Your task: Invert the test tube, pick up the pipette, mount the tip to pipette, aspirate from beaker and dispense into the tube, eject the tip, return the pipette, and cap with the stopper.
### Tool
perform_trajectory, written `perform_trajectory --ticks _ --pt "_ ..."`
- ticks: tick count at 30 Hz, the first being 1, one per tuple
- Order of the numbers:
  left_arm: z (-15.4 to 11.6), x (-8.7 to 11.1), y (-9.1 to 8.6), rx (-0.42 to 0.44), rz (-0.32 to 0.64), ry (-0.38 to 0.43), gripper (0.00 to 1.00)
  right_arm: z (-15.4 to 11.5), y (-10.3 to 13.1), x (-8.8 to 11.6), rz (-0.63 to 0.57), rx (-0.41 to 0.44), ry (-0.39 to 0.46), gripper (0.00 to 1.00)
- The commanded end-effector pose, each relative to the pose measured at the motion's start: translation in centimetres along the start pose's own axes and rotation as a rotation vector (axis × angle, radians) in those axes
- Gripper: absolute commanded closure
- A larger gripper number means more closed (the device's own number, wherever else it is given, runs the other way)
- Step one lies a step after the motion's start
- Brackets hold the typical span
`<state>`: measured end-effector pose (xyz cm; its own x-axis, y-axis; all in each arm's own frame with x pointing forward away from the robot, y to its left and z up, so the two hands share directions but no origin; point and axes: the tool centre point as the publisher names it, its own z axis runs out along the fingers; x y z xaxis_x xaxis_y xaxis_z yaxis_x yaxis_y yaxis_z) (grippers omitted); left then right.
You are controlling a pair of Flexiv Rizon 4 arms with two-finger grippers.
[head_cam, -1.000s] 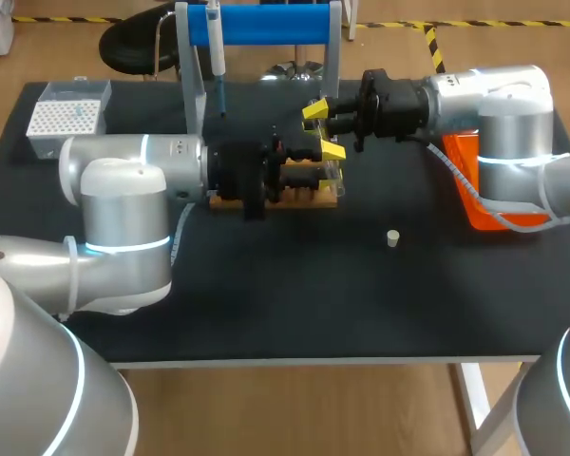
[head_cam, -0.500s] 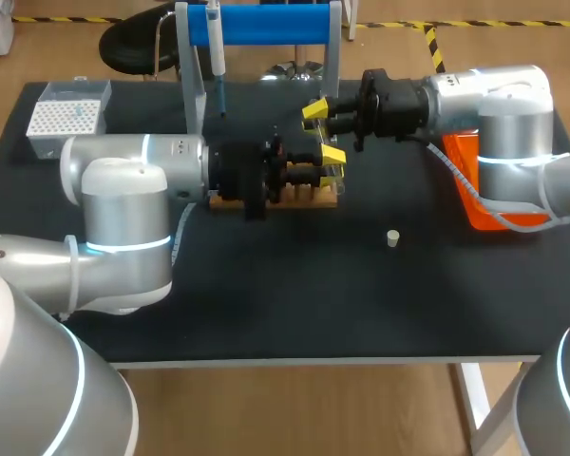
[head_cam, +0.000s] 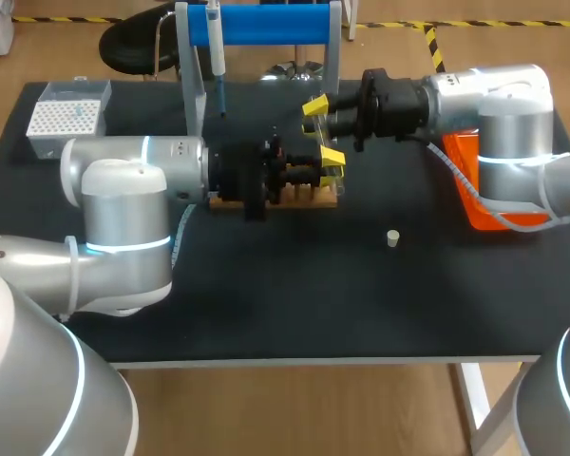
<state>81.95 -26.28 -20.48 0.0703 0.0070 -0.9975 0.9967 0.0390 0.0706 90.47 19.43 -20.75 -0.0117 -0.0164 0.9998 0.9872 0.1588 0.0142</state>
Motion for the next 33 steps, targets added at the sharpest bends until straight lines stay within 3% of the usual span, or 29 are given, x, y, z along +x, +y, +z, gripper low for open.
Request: perform_trajectory --ticks 1,11,21,26,33 --pt "0.0 0.0 0.1 0.002 0.002 -0.002 1.00 -0.1 -0.1 0.0 -0.001 -0.001 -0.002 0.00" --pt "0.0 0.0 0.1 0.002 0.002 -0.002 1.00 -0.1 -0.1 0.0 -0.001 -0.001 -0.002 0.00" --pt "0.0 0.0 0.1 0.002 0.002 -0.002 1.00 -5.3 -3.7 1.5 -0.444 -0.045 -0.196 0.00" --pt "0.0 0.0 0.1 0.002 0.002 -0.002 1.00 -7.5 -5.2 0.8 -0.720 -0.132 -0.376 0.00" --pt "0.0 0.0 0.1 0.002 0.002 -0.002 1.00 -8.7 -6.5 -0.4 -1.032 -0.217 -0.511 0.00"
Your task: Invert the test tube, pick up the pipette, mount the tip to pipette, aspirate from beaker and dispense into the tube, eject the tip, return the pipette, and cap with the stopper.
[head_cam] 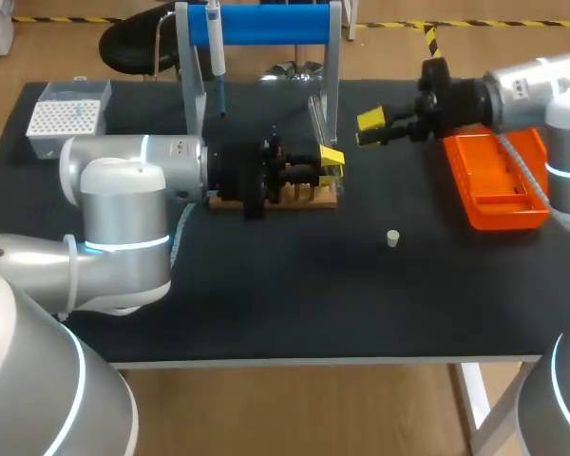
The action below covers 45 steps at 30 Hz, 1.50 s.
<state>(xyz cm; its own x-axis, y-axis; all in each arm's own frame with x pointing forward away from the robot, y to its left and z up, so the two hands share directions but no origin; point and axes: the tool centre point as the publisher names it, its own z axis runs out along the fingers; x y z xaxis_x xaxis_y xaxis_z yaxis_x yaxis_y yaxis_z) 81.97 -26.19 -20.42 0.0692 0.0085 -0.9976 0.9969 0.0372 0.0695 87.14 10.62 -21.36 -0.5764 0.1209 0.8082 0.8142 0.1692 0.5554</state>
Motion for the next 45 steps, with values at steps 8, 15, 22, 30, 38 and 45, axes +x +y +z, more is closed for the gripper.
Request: perform_trajectory --ticks 8,15,22,30,38,45 --pt "0.1 0.1 0.1 0.001 0.003 -0.003 1.00 -0.6 -2.5 0.3 -0.592 -0.228 -0.444 0.00" --pt "0.1 0.1 0.1 0.001 0.003 -0.003 1.00 -0.6 -2.5 0.3 -0.592 -0.228 -0.444 0.00" --pt "-0.3 -0.2 0.1 0.014 -0.026 0.006 1.00 -0.6 -2.5 0.3 -0.592 -0.228 -0.444 0.00" --pt "-3.3 -3.2 0.7 0.079 -0.344 0.048 1.00 -0.6 -2.5 0.3 -0.592 -0.228 -0.444 0.00" --pt "-4.5 -4.9 2.2 0.128 -0.753 -0.008 1.00 -0.6 -2.5 0.3 -0.592 -0.228 -0.444 0.00" --pt "-4.5 -4.9 2.2 0.128 -0.753 -0.008 1.00 -0.6 -2.5 0.3 -0.592 -0.228 -0.444 0.00"
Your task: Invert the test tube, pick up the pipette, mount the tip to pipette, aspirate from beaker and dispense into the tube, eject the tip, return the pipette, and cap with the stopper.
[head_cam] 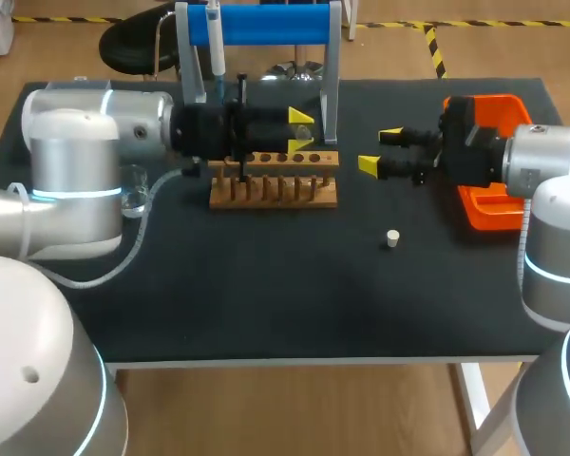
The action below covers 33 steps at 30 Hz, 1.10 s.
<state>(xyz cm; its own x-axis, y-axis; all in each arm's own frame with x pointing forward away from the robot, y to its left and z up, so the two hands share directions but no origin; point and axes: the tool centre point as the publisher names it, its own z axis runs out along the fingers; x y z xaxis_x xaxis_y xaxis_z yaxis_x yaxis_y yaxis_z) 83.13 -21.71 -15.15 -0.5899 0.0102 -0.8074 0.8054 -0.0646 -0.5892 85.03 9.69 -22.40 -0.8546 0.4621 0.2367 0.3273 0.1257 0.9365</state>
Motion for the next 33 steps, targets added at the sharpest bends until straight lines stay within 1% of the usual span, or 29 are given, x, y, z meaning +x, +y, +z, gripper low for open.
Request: perform_trajectory --ticks 1,9,10,11,14,15,16,18,21,23,25,28,31,33 --pt "-0.1 -0.2 0.5 0.022 -0.052 0.005 1.00 0.0 0.0 0.0 0.000 0.002 0.000 0.00" --pt "-0.1 -0.2 0.5 0.022 -0.052 0.005 1.00 0.0 0.0 0.0 0.000 0.002 0.000 0.00" --pt "-0.7 -0.7 1.0 0.030 -0.107 -0.010 1.00 0.0 0.0 0.0 0.000 0.002 0.000 0.00" --pt "-1.2 -1.0 1.5 0.063 -0.172 0.001 1.00 0.0 0.0 0.0 0.000 0.002 0.000 0.00" --pt "-2.4 -2.7 2.3 0.079 -0.322 0.034 1.00 0.0 0.0 0.0 0.000 0.002 0.000 0.00" --pt "-2.7 -3.2 2.5 0.064 -0.349 0.040 1.00 0.0 0.0 0.0 0.000 0.002 0.000 0.00" --pt "-2.9 -3.8 2.6 0.069 -0.394 0.047 1.00 0.0 0.0 0.0 0.000 0.002 0.000 0.00" --pt "-3.4 -4.7 3.0 0.032 -0.461 0.057 1.00 0.0 0.0 0.0 0.000 0.002 0.000 0.00" --pt "-3.9 -5.7 3.9 0.014 -0.563 0.022 1.00 0.0 0.0 0.0 0.000 0.002 0.000 0.00" --pt "-3.8 -6.0 4.6 0.008 -0.630 0.031 1.00 0.0 0.0 0.0 0.000 0.002 0.000 0.00" --pt "-3.7 -6.4 5.3 0.017 -0.681 0.028 1.00 0.0 0.0 0.0 0.000 0.002 0.000 0.00" --pt "-3.4 -6.8 6.1 0.017 -0.727 0.023 1.00 0.0 0.0 0.0 0.000 0.002 0.000 0.00" --pt "-3.1 -7.2 6.8 0.021 -0.762 -0.011 1.00 0.0 0.0 0.0 0.000 0.002 0.000 0.00" --pt "-3.1 -7.4 7.2 0.015 -0.766 -0.041 1.00 0.0 0.0 0.0 0.000 0.002 0.000 0.00"
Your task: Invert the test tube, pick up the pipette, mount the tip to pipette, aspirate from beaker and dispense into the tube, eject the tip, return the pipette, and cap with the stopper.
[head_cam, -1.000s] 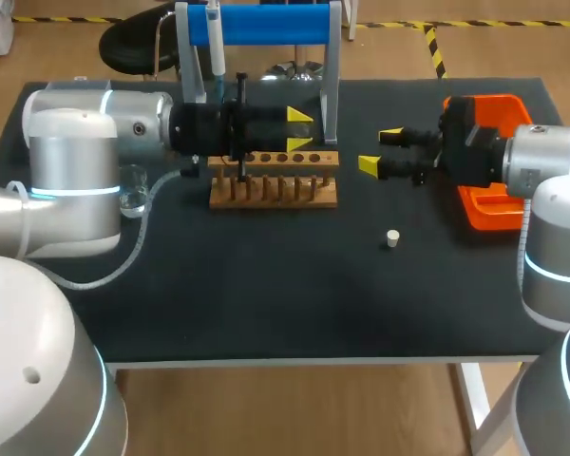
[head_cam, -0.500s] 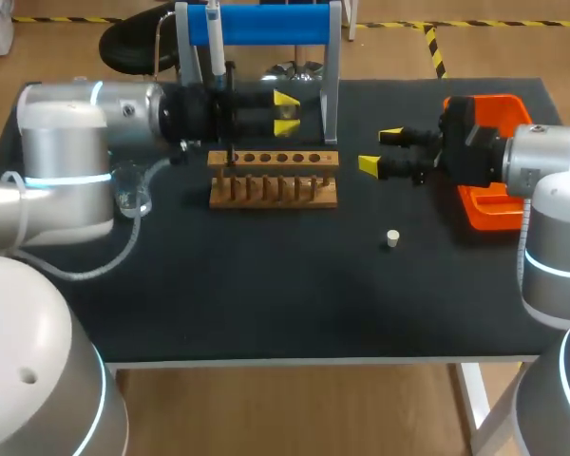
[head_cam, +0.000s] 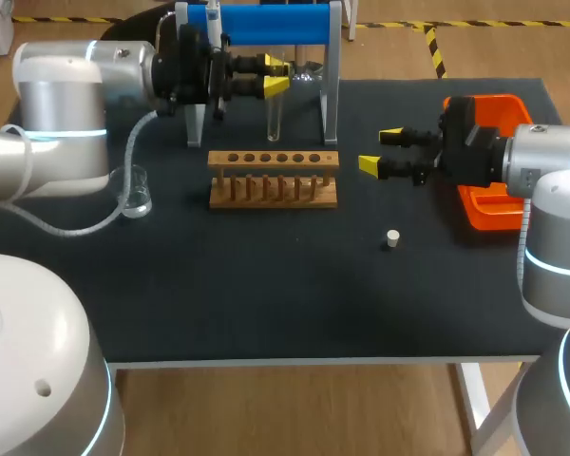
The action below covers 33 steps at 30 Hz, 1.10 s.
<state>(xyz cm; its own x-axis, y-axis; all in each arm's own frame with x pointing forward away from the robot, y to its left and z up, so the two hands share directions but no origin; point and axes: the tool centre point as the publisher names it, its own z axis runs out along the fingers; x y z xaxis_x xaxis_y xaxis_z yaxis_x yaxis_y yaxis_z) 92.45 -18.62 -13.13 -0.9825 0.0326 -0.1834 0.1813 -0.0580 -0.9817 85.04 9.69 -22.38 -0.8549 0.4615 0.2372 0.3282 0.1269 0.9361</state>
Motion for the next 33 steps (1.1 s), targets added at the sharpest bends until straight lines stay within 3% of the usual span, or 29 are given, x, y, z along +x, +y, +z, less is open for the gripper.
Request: perform_trajectory --ticks 1,13,33 --pt "0.5 -1.1 0.7 0.019 -0.007 -0.031 1.00 0.0 0.0 0.0 0.000 0.001 -0.001 0.00" --pt "0.8 -2.4 4.2 0.036 -0.074 -0.071 1.00 0.0 0.0 0.0 0.000 0.001 -0.001 0.00" --pt "0.8 -4.5 5.8 0.007 -0.113 -0.057 1.00 0.0 0.0 0.0 0.000 0.001 -0.001 0.00"
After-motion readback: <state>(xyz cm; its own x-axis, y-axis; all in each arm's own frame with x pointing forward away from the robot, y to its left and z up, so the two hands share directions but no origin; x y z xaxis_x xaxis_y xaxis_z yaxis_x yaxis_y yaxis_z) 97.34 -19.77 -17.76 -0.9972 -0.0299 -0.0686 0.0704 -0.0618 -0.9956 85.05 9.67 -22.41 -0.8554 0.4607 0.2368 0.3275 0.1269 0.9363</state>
